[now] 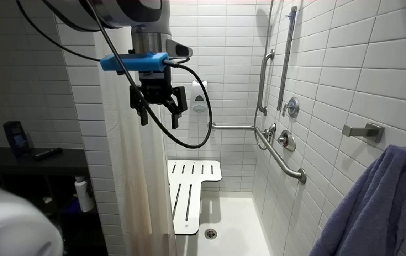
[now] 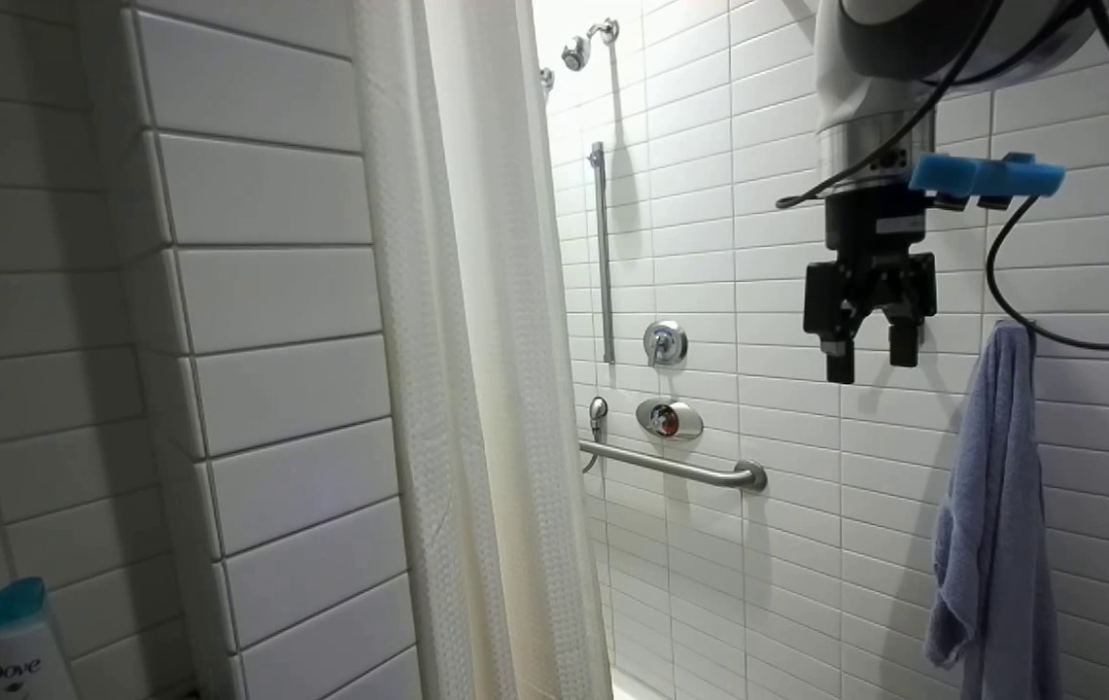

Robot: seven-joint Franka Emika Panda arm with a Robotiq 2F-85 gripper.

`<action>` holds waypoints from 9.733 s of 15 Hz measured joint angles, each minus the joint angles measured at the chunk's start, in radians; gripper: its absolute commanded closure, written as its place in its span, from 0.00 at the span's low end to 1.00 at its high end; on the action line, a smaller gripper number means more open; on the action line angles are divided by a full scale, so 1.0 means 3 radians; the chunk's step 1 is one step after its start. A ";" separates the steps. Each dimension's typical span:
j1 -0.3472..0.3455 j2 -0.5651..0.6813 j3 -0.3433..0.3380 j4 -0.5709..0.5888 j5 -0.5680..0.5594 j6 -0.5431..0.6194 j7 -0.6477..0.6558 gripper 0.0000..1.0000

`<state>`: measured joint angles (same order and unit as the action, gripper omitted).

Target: Close the curtain railing

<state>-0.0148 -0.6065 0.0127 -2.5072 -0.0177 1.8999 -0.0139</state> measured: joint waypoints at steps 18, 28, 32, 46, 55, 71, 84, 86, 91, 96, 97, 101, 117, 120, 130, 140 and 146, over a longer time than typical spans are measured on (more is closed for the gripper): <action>0.0000 0.0000 0.0000 0.0000 0.0000 0.0000 0.0000 0.00; 0.0000 0.0000 -0.0006 0.0000 0.0000 -0.0006 0.0000 0.00; 0.0000 0.0000 -0.0006 0.0000 0.0000 -0.0007 0.0000 0.00; 0.0001 -0.0001 -0.0002 0.0003 -0.0027 -0.0002 -0.0002 0.00; 0.0178 -0.0045 0.0047 0.0051 -0.0083 0.0175 -0.0349 0.00; 0.0546 -0.0068 -0.0260 0.0030 -0.0002 0.0426 -0.1598 0.00; 0.0588 -0.0085 -0.0273 0.0036 0.0001 0.0465 -0.1765 0.00; 0.0611 -0.0086 -0.0296 0.0036 0.0001 0.0501 -0.1889 0.00; 0.0656 -0.0086 -0.0364 0.0035 0.0001 0.0549 -0.2248 0.00; 0.0660 -0.0091 -0.0399 0.0030 0.0003 0.0628 -0.2530 0.00; 0.0660 -0.0091 -0.0405 0.0026 0.0003 0.0667 -0.2561 0.00; 0.0660 -0.0091 -0.0418 0.0007 0.0003 0.0713 -0.2679 0.00; 0.0662 -0.0090 -0.0411 -0.0020 0.0002 0.1000 -0.2862 0.00; 0.0697 -0.0090 -0.0446 -0.0058 0.0002 0.1178 -0.3121 0.00; 0.1022 -0.0095 -0.0813 -0.0175 0.0322 0.1482 -0.4637 0.00; 0.1017 -0.0095 -0.0879 -0.0220 0.0465 0.1482 -0.5521 0.00; 0.1017 -0.0096 -0.0879 -0.0223 0.0465 0.1482 -0.5542 0.00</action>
<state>0.2903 -0.6354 -0.2510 -2.5740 0.1217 2.3445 -1.6765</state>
